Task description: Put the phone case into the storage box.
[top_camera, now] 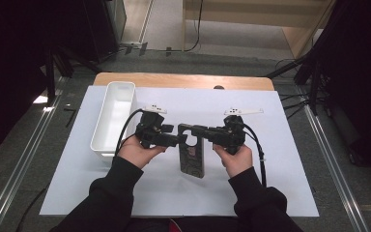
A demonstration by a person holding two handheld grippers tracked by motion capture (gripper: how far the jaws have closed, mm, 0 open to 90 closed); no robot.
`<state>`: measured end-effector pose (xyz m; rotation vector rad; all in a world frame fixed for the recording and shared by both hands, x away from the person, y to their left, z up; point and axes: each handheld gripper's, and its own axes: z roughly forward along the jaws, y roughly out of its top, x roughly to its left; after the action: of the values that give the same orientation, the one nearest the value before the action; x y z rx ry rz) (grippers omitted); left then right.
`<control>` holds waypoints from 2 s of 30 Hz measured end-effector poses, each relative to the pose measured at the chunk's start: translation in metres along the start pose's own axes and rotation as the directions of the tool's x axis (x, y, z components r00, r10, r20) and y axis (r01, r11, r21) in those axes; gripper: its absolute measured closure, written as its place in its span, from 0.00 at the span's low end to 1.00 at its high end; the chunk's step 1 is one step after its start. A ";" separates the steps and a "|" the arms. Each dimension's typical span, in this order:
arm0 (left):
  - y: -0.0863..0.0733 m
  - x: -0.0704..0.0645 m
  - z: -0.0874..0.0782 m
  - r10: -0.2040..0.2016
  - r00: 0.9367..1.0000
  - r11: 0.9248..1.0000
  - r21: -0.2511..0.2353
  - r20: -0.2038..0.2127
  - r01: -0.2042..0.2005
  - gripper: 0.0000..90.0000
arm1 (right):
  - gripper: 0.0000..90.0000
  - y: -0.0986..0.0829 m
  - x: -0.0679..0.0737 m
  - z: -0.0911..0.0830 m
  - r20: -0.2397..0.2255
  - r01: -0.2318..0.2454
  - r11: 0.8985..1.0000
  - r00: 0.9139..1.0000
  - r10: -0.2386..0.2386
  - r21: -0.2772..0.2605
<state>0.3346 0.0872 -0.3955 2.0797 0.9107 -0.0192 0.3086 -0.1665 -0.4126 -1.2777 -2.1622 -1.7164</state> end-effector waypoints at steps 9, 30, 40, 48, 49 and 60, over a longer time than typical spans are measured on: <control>0.000 0.000 0.003 -0.025 1.000 1.000 -0.007 -0.005 0.025 0.43 | 0.86 0.000 0.004 0.001 -0.004 0.002 1.000 1.000 -0.002 -0.014; -0.002 -0.004 0.008 -0.009 1.000 0.999 -0.032 -0.028 0.008 0.62 | 0.86 -0.002 0.011 0.004 -0.008 -0.012 0.999 1.000 0.012 -0.040; -0.003 -0.005 0.008 -0.003 0.999 0.998 -0.061 -0.034 0.001 0.73 | 0.86 -0.003 0.012 0.004 -0.005 -0.020 0.999 1.000 0.020 -0.047; -0.003 -0.006 0.009 0.004 0.999 0.999 -0.051 -0.049 -0.007 0.76 | 0.86 -0.003 0.011 0.004 -0.003 -0.026 0.998 1.000 0.026 -0.050; -0.003 -0.006 0.009 0.006 0.999 0.999 -0.051 -0.050 -0.009 0.77 | 0.86 -0.003 0.011 0.004 -0.002 -0.029 0.998 1.000 0.029 -0.050; -0.002 -0.009 0.008 0.047 0.995 0.997 -0.057 -0.083 -0.052 0.78 | 0.86 -0.003 0.010 0.003 -0.011 -0.039 0.997 0.999 0.039 -0.064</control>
<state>0.3289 0.0767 -0.3988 2.0599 0.8979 0.1177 0.3013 -0.1584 -0.4109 -1.3143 -2.0788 -1.7866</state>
